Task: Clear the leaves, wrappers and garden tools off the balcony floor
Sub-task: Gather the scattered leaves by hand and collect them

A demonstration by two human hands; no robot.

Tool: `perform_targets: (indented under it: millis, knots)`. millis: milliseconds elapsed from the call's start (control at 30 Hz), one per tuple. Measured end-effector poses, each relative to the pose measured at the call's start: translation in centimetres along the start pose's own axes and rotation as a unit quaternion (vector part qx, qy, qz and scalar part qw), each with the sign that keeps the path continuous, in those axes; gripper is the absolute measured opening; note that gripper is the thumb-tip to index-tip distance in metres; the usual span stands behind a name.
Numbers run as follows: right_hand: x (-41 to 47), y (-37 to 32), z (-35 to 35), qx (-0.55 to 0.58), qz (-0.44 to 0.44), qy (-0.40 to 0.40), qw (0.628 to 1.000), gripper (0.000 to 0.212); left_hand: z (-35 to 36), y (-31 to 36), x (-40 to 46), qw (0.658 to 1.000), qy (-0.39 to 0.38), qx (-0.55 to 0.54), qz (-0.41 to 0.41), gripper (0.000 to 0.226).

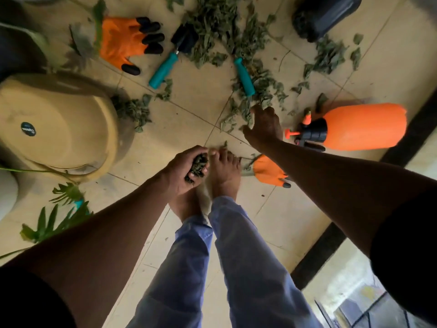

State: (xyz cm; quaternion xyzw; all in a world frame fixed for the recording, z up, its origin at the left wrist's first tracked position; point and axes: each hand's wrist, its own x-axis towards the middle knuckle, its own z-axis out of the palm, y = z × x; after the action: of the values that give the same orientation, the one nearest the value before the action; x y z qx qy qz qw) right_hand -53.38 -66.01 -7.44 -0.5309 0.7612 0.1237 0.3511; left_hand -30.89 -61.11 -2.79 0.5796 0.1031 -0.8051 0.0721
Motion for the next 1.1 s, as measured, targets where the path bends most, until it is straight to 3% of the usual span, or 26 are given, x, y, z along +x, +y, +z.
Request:
perform_targets:
  millis: [167,433,567,800,1000,1100]
  knots:
    - [2.6,0.2,3.2,-0.058,-0.034,-0.008,0.998,0.101,1.4,-1.3,4.6,1.0,-0.02,-0.016,-0.002,0.021]
    - [4.5,-2.5,4.5,-0.032,-0.097,0.013,0.995,0.112,2.1,-2.1,7.3,0.998,-0.037,-0.051,0.029,0.028]
    - [5.0,-3.1,3.6,0.004,-0.081,0.017,0.997,0.103,1.8,-1.1,7.0,0.998,-0.029,-0.054,0.029,0.027]
    - [5.3,-7.1,3.7,0.181,0.045,0.075,0.98,0.065,0.9,0.7,6.7,0.998,-0.017,-0.053,0.015,0.026]
    - [5.1,-8.4,5.5,0.11,-0.045,0.081,0.99,0.04,-0.6,1.1,6.8,0.999,0.001,-0.051,0.016,0.025]
    - [5.6,-7.9,6.0,0.147,-0.027,0.068,0.986,0.026,-1.4,1.1,6.6,0.998,0.02,-0.046,0.024,0.024]
